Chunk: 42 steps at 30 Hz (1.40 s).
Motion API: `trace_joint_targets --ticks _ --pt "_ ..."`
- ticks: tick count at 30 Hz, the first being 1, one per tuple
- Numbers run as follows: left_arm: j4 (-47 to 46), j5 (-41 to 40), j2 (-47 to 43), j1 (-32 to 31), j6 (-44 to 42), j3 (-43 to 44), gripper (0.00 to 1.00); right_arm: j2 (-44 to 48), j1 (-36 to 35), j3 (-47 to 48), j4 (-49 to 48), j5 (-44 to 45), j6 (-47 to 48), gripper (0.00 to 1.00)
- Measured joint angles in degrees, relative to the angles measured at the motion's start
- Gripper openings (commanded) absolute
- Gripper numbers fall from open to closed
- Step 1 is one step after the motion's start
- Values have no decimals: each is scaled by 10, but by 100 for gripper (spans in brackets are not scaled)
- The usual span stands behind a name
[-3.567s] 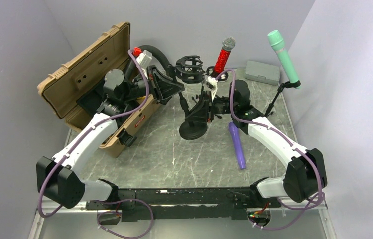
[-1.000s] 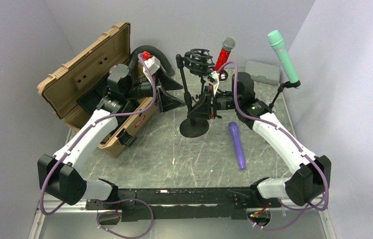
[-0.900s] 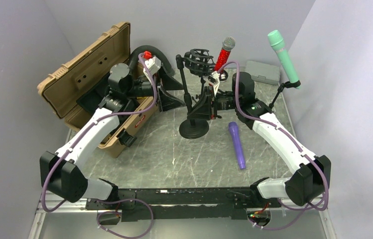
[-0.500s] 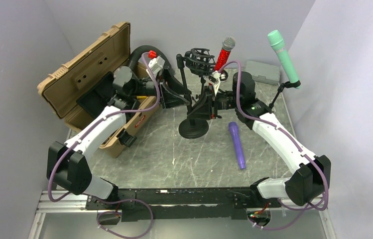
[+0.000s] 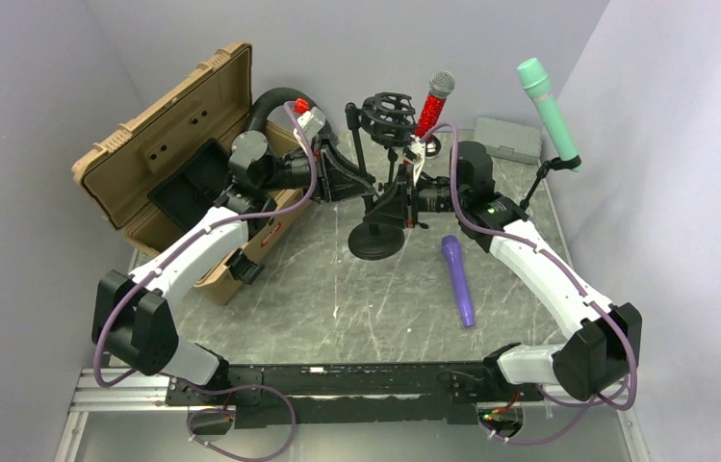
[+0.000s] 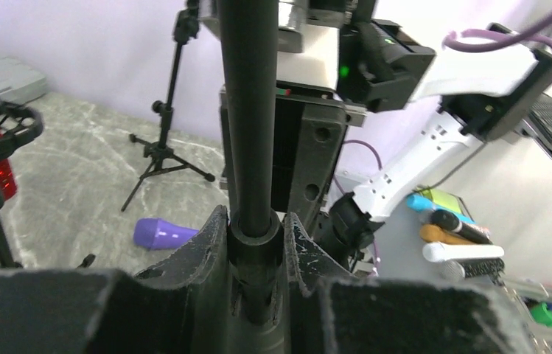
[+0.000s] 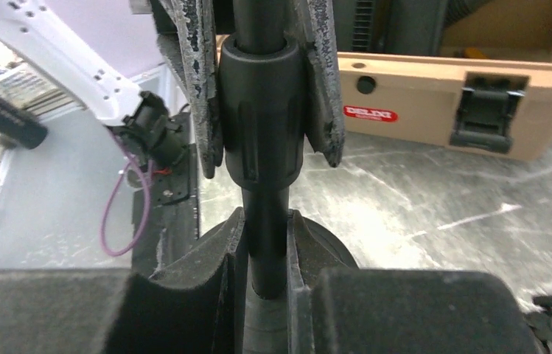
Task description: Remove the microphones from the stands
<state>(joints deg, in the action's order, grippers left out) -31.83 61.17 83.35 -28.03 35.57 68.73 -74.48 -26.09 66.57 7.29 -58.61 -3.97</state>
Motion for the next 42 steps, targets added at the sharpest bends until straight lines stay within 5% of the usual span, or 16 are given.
trace_joint_targets --ticks 11,13,17,20,26,34,39,42 --pt "287 -266 -7 -54 -76 73 0 7 -1 -6 40 167 12 0" --pt "340 -325 -7 -70 -83 96 18 7 -3 -6 41 184 12 0" --pt "384 -375 -7 -86 -101 114 77 7 -6 -6 43 193 12 0" --pt "404 -372 -14 -89 -125 113 99 7 -5 -7 43 196 16 0" --pt "403 -297 -47 -75 -206 105 99 23 0 -16 47 154 28 0" --pt "407 -128 -90 -27 -366 105 99 32 -1 -31 33 -12 38 0" --pt "389 -40 -85 -18 -390 91 86 32 -1 -31 23 -63 33 0" --pt "345 -4 -74 -18 -363 74 71 31 -1 -31 17 -79 28 0"
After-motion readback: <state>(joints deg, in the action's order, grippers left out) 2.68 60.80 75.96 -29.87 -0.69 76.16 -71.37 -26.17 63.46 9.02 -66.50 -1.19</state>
